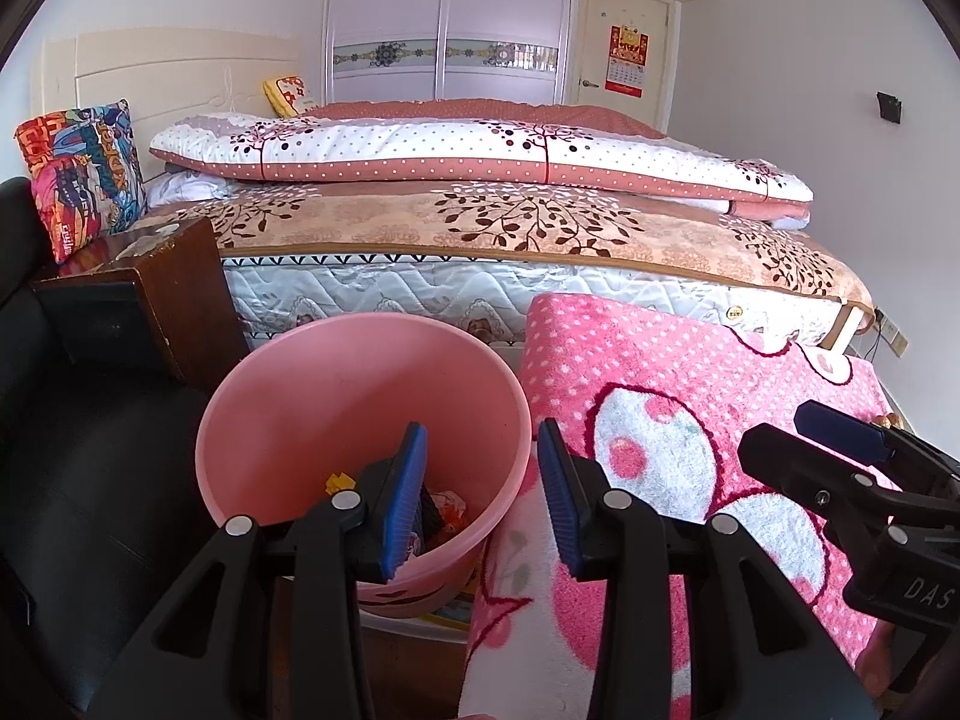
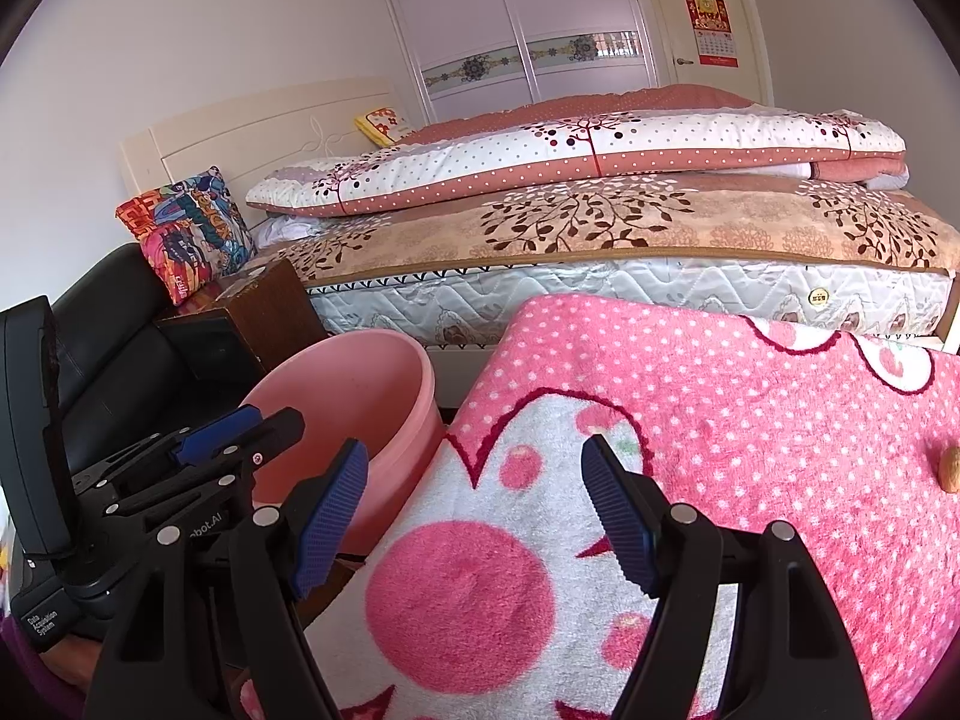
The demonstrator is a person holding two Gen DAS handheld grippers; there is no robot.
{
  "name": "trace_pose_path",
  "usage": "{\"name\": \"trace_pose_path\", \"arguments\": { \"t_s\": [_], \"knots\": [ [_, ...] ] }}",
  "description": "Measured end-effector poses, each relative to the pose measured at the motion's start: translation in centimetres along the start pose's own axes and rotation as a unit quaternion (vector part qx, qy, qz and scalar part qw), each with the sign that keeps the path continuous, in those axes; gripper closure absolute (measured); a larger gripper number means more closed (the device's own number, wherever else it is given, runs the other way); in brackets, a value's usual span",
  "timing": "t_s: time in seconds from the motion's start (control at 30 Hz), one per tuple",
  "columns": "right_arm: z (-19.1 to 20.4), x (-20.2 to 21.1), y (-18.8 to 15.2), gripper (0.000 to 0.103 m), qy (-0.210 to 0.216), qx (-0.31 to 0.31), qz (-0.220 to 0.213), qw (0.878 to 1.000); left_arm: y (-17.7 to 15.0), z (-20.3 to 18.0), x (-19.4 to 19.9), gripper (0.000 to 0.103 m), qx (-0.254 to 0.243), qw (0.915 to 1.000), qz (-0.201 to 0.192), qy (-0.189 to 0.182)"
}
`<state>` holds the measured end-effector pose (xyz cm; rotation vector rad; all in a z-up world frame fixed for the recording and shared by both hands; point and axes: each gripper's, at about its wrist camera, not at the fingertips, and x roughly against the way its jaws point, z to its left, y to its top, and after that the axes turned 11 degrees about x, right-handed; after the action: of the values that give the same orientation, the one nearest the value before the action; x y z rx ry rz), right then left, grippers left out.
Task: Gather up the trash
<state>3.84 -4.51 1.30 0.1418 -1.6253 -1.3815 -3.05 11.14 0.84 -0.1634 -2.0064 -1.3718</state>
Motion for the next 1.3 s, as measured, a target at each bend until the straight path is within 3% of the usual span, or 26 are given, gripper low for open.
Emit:
{"name": "trace_pose_path", "arguments": {
  "t_s": [1.3],
  "knots": [
    [-0.48,-0.08,-0.24,0.031,0.001,-0.006,0.004,1.000,-0.03,-0.96,-0.17,0.064,-0.020,0.9998,-0.004,0.007]
  ]
}}
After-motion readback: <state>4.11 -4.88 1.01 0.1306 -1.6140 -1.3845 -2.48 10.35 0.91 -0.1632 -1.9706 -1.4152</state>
